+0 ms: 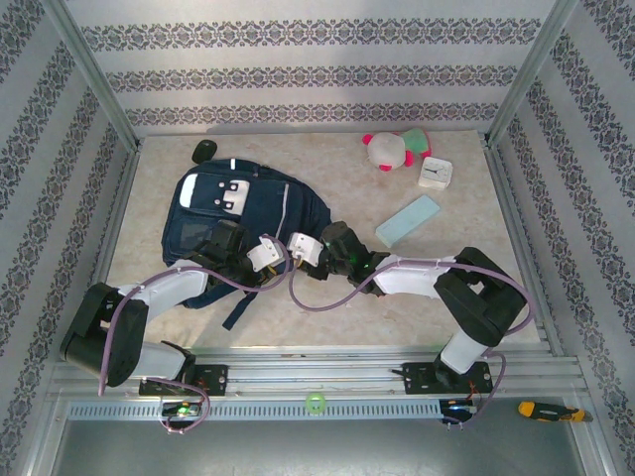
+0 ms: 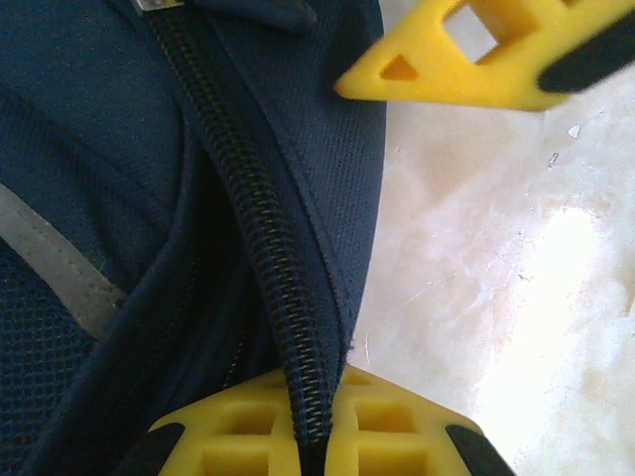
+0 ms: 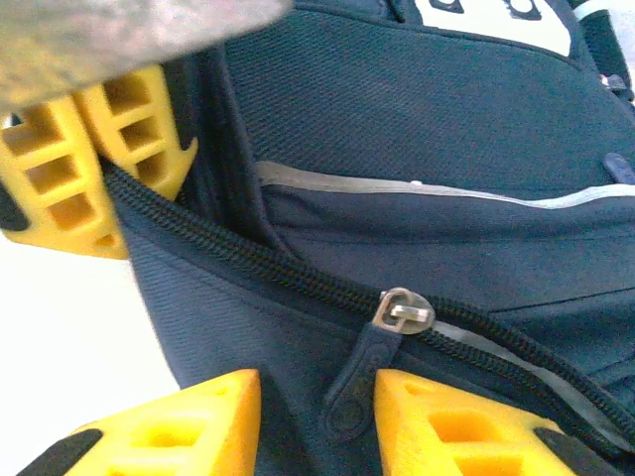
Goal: Pack the student bag
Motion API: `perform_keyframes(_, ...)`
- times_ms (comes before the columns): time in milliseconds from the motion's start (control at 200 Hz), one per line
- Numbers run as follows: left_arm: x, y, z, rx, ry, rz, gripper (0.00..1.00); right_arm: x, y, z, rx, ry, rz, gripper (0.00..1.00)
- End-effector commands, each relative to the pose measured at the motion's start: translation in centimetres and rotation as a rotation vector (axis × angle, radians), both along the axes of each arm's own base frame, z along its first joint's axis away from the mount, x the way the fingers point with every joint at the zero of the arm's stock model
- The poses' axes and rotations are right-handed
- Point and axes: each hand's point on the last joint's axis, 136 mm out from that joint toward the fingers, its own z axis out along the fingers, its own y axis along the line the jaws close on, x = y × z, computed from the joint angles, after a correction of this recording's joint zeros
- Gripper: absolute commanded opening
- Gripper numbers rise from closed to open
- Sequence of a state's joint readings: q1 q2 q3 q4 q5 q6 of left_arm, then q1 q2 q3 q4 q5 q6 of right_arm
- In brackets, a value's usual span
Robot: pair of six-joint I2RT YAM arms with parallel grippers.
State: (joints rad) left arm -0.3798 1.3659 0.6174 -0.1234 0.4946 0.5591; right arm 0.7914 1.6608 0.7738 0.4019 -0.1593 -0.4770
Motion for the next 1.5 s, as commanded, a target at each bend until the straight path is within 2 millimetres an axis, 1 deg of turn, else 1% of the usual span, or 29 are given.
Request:
perform_keyframes(0,-1.1,-1.2,0.9,-0.060,0.012,-0.048,0.00,1.6,-0.4,1.0,0.042,-0.059,-0.069,0.31)
perform_keyframes(130,-1.1,-1.1,0.9,-0.059,0.014,-0.048,0.00,2.8,-1.5,1.3,0.042,-0.075,-0.168,0.17)
perform_keyframes(200,-1.1,-1.1,0.8,-0.057,0.016,-0.047,0.00,2.9,-2.0,1.2,0.043,-0.068,-0.188,0.11)
perform_keyframes(370,-1.1,-1.1,0.6,-0.053,0.021,-0.045,0.00,2.4,-2.7,1.4,0.093,-0.001,-0.194,0.00)
perform_keyframes(435,-1.1,-1.0,0.5,-0.046,0.022,-0.043,0.00,2.2,-2.9,1.5,0.118,0.042,-0.191,0.00)
perform_keyframes(530,-1.1,-0.5,0.2,-0.012,0.022,-0.042,0.00,2.5,-3.9,1.7,0.162,0.114,-0.232,0.00)
perform_keyframes(665,-1.2,0.6,-0.2,0.051,0.018,-0.041,0.00,3.9,-6.5,1.5,0.218,0.246,-0.329,0.00)
perform_keyframes(754,-1.2,1.2,-0.2,0.079,0.013,-0.040,0.00,4.6,-7.8,1.0,0.237,0.311,-0.369,0.00)
perform_keyframes(814,-1.2,1.5,-0.2,0.091,0.014,-0.038,0.00,4.7,-8.0,0.7,0.241,0.344,-0.369,0.00)
perform_keyframes(864,-1.2,1.8,-0.1,0.098,0.011,-0.033,0.01,4.5,-7.6,0.7,0.246,0.365,-0.347,0.00)
perform_keyframes(909,-1.2,1.9,0.0,0.101,0.006,-0.024,0.05,4.1,-7.1,0.7,0.257,0.388,-0.321,0.00)
perform_keyframes(944,-1.2,2.0,0.1,0.099,0.004,-0.014,0.11,3.8,-6.7,0.7,0.270,0.406,-0.306,0.00)
perform_keyframes(984,-1.2,2.0,0.6,0.084,0.004,0.003,0.24,3.4,-6.3,0.7,0.277,0.425,-0.286,0.00)
perform_keyframes(999,-1.1,1.8,0.9,0.072,0.004,0.011,0.28,3.3,-6.1,0.7,0.278,0.431,-0.283,0.00)
perform_keyframes(1049,-1.2,1.5,2.2,0.025,-0.002,0.033,0.46,2.7,-5.7,0.5,0.278,0.449,-0.266,0.00)
perform_keyframes(1079,-1.1,1.3,3.1,-0.013,-0.008,0.064,0.54,2.4,-5.5,0.4,0.277,0.461,-0.259,0.00)
perform_keyframes(1169,-0.4,1.5,6.4,-0.124,-0.063,0.198,0.70,1.5,-5.0,0.1,0.274,0.492,-0.244,0.00)
perform_keyframes(1249,0.2,2.7,8.9,-0.211,-0.074,0.375,0.78,0.6,-4.5,-0.3,0.266,0.510,-0.231,0.00)
perform_keyframes(1299,0.6,3.8,9.9,-0.256,-0.065,0.501,0.80,0.1,-4.2,-0.5,0.260,0.523,-0.227,0.00)
perform_keyframes(1369,1.1,6.2,9.9,-0.296,-0.020,0.739,0.76,-0.5,-3.9,-0.9,0.256,0.545,-0.223,0.00)
perform_keyframes(1424,1.1,8.6,9.0,-0.320,0.041,0.946,0.74,-1.0,-3.7,-1.1,0.251,0.561,-0.220,0.00)
perform_keyframes(1499,0.5,11.3,7.1,-0.338,0.139,1.174,0.70,-1.6,-3.4,-1.3,0.244,0.573,-0.217,0.00)
